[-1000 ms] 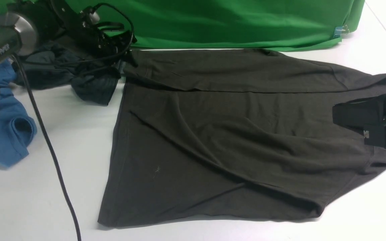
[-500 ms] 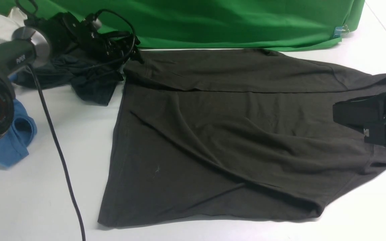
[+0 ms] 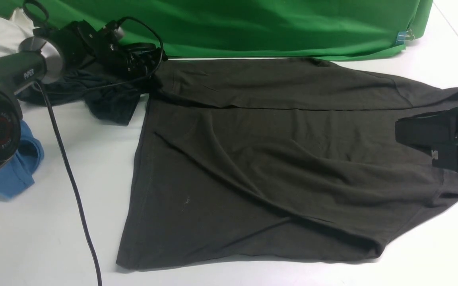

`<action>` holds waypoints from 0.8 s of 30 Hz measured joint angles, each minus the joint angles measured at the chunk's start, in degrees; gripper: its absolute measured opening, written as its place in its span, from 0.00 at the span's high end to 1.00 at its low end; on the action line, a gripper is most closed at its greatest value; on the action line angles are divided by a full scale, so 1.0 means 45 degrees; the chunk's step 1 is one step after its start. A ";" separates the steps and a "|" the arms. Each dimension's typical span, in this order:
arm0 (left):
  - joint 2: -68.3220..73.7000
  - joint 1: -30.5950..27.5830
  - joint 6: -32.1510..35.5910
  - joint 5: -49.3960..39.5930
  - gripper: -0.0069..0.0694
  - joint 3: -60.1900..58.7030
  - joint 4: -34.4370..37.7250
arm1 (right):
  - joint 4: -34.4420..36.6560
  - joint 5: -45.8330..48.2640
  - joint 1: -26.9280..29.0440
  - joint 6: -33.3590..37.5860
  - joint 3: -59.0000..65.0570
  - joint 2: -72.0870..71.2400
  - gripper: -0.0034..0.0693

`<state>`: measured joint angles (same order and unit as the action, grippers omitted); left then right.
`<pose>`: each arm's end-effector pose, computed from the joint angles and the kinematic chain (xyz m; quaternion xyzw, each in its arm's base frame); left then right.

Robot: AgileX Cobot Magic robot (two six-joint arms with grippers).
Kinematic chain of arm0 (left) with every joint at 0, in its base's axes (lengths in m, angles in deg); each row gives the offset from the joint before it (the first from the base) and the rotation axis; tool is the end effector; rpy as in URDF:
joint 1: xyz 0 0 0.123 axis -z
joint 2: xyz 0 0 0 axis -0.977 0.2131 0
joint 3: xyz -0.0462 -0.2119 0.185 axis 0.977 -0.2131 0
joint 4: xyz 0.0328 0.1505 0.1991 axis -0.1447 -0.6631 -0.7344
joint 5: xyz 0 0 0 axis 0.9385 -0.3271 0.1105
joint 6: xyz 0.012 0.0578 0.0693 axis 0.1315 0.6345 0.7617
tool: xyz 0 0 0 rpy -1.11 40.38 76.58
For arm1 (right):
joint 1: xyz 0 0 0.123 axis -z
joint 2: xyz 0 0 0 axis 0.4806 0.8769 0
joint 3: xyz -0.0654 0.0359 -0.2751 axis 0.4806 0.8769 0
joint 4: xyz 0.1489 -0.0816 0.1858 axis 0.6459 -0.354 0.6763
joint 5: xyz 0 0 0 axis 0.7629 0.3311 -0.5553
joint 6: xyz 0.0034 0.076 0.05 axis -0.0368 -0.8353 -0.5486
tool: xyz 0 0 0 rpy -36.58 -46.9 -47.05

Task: Fold a long-sleeved shirt on a white desktop.
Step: 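Grab the top left corner of the dark shirt with the left gripper, then fold the left side of the dark shirt inward over its body with the left gripper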

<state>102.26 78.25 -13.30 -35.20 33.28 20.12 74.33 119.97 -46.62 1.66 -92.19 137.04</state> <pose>0.5228 -0.0294 0.1550 -0.1956 0.9145 -0.2101 0.2850 0.1742 0.0803 0.3362 -0.1415 0.8714 0.2075 0.4214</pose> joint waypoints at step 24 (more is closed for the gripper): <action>-0.2432 -0.0036 0.2211 -0.2702 0.86 0.0000 0.0501 | 0.0000 0.0000 0.0000 -0.0671 0.0000 0.0000 0.62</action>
<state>91.31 78.09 -3.35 -47.36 33.28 22.37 74.33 119.97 -46.62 -1.36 -92.19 137.04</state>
